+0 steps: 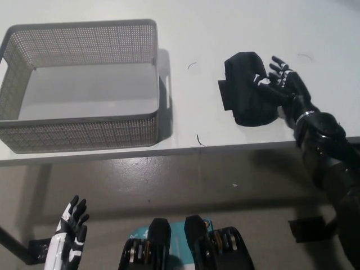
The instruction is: Use the right hand to push the pencil case on the right hand side to the container on the left side
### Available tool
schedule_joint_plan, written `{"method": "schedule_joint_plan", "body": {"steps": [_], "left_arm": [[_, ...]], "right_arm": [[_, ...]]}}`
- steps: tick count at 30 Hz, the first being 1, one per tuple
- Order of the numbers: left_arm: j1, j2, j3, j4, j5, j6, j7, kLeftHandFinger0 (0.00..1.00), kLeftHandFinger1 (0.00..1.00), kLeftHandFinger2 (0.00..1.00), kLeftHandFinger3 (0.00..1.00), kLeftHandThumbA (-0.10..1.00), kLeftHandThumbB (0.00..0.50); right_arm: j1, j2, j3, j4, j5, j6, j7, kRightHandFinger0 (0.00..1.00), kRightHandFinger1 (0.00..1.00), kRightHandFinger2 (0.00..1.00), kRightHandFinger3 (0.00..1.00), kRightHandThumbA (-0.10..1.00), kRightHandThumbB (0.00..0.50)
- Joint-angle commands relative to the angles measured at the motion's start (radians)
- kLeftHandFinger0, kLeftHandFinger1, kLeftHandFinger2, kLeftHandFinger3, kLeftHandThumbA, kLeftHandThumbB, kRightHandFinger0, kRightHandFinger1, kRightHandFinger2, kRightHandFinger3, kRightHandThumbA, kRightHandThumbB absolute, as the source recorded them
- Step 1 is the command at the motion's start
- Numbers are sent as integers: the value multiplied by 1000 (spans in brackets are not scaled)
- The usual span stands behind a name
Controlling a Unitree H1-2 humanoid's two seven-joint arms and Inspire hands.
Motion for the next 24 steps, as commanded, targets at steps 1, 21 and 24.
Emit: {"method": "schedule_joint_plan", "body": {"steps": [1,21,24], "left_arm": [[7,3,-1,-43,-24,-37,-10,1000,1000,1000,1000,832,211],[-15,16,8,-54,-43,-37,-28,1000,1000,1000,1000,833,205],[-18,12,7,-52,-33,-37,-22,1000,1000,1000,1000,837,213]], "right_arm": [[-42,14,-7,-8,16,-41,-4,1000,1000,1000,1000,1000,280],[-92,91,4,-6,12,-34,-15,1000,1000,1000,1000,1000,289],[-96,108,-21,-7,40,-29,2,1000,1000,1000,1000,1000,303]]}}
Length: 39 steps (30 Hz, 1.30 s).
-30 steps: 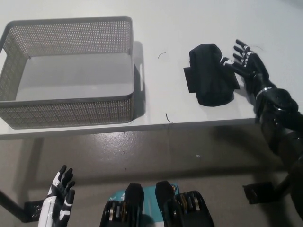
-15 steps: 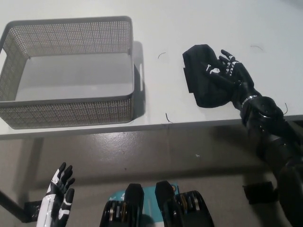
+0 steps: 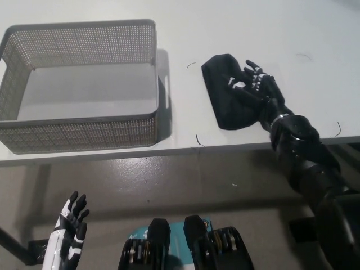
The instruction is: Use the right hand to push the pencil case on the right hand side to the container on the left side
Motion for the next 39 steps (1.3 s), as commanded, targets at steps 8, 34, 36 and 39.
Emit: {"method": "schedule_joint_plan", "body": {"steps": [8,34,36,39], "left_arm": [[-15,14,2,-36,-3,-37,-8,1000,1000,1000,1000,852,210],[-15,17,6,-51,-10,-37,-13,1000,1000,1000,1000,850,226],[-15,16,7,-51,-9,-37,-12,1000,1000,1000,1000,854,229],[-16,15,7,-52,-13,-37,-14,1000,1000,1000,1000,852,227]], "right_arm": [[-66,61,-28,-8,35,-38,9,1000,1000,1000,1000,1000,311],[-46,212,-88,-19,99,-58,12,1000,1000,1000,1000,1000,308],[-43,237,-127,-24,138,-56,24,1000,1000,1000,1000,1000,328],[-35,261,-141,-29,139,-77,35,1000,1000,1000,1000,1000,332]]}}
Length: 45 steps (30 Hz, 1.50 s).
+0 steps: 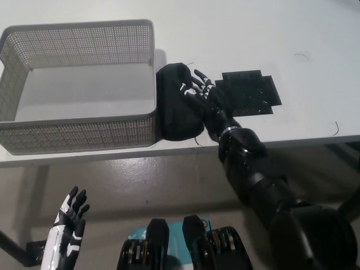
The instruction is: Use the right hand to push the pencil case on the right hand side to the container on the left side
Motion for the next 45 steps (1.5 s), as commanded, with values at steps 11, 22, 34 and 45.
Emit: {"method": "schedule_joint_plan", "body": {"steps": [11,22,34,45], "left_arm": [[-12,19,10,-44,6,-36,-2,1000,1000,1000,1000,873,235],[-18,23,10,-40,-14,-36,-11,1000,1000,1000,1000,860,234],[-32,22,8,-35,-18,-36,-12,1000,1000,1000,1000,859,252],[-22,23,11,-40,-22,-36,-14,1000,1000,1000,1000,862,257]], "right_arm": [[-9,126,-34,-50,73,-95,5,1000,1000,1000,1000,1000,338],[-25,-9,403,-75,-381,-109,-393,1000,1000,1000,1000,1000,341],[-75,-159,637,-92,-478,-88,-466,1000,1000,1000,1000,1000,346],[-14,-210,555,-275,-406,-101,-405,1000,1000,1000,1000,1000,379]]}}
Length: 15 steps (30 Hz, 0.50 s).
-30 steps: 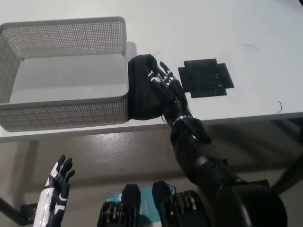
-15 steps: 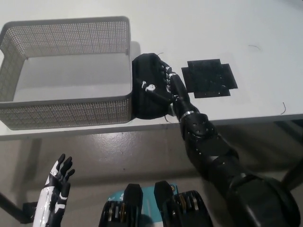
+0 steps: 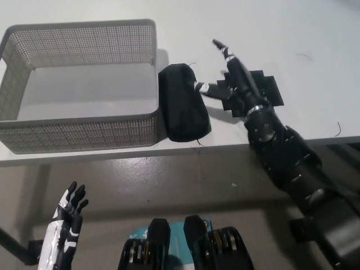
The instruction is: Use the right hand to push the pencil case on the right hand side to the container on the left side
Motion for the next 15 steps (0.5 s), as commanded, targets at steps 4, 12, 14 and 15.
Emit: {"method": "schedule_joint_plan", "body": {"steps": [4,12,14,15], "left_arm": [[-6,11,9,-39,-8,-35,-8,1000,1000,1000,1000,861,260],[-8,17,12,-46,-2,-35,-5,1000,1000,1000,1000,877,263],[-6,19,13,-48,-4,-35,-6,1000,1000,1000,1000,874,262],[-7,18,12,-46,-4,-35,-5,1000,1000,1000,1000,873,263]], "right_arm": [[23,-27,-69,-241,-2,7,16,1000,1000,1000,1000,1000,358],[315,-32,-124,-848,89,132,123,1000,1000,1000,1000,1000,412],[395,-29,-125,-982,146,130,149,1000,1000,1000,1000,1000,373],[468,-29,-123,-1093,175,135,155,1000,1000,1000,1000,1000,368]]}}
